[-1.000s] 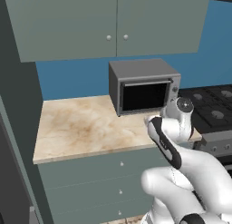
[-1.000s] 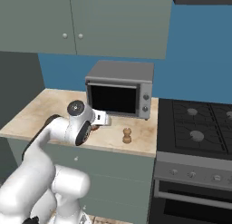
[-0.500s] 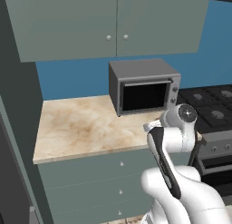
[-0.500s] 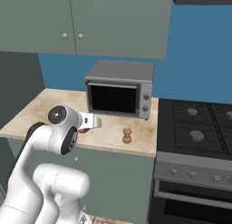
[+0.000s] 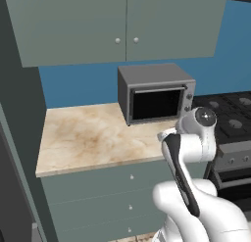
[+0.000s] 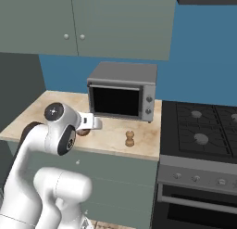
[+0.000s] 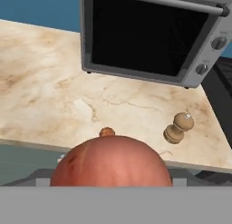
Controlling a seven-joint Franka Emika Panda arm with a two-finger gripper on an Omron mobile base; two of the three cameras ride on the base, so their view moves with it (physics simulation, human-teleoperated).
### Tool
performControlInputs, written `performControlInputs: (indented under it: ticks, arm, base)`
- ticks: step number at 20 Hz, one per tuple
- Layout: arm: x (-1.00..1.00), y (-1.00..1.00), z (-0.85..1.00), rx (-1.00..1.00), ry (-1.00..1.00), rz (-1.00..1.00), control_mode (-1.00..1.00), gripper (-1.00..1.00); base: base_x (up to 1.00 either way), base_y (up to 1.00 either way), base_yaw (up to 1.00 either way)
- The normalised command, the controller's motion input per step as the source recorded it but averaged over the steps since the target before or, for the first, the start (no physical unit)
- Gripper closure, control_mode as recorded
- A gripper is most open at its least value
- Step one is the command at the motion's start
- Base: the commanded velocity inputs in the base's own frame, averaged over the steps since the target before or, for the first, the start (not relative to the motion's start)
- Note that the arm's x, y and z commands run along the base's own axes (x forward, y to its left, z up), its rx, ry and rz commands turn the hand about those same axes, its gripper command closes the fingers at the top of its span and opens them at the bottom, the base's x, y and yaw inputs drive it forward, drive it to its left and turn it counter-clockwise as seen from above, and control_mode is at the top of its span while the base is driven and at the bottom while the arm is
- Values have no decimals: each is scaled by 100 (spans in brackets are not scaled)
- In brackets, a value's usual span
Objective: Place the corn and onion inside the fridge drawer. Close the drawer after placing the vegetables.
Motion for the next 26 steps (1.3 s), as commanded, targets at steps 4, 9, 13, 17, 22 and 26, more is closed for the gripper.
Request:
performControlInputs:
  ticks: [4, 9, 13, 17, 22, 26]
  arm:
    - [-25, -6, 1, 0, -3, 0, 100, 100]
    - [0, 0, 0, 0, 0, 0, 100, 100]
    - [0, 0, 0, 0, 0, 0, 100, 100]
    - [0, 0, 0, 0, 0, 0, 100, 100]
    - [0, 0, 0, 0, 0, 0, 100, 100]
    - [0, 0, 0, 0, 0, 0, 100, 100]
  base:
    - [-75, -4, 4]
    - [-100, -8, 13]
    - [-100, -11, 23]
    - [-100, 7, 32]
    - [-100, 66, 37]
    - [-86, 96, 37]
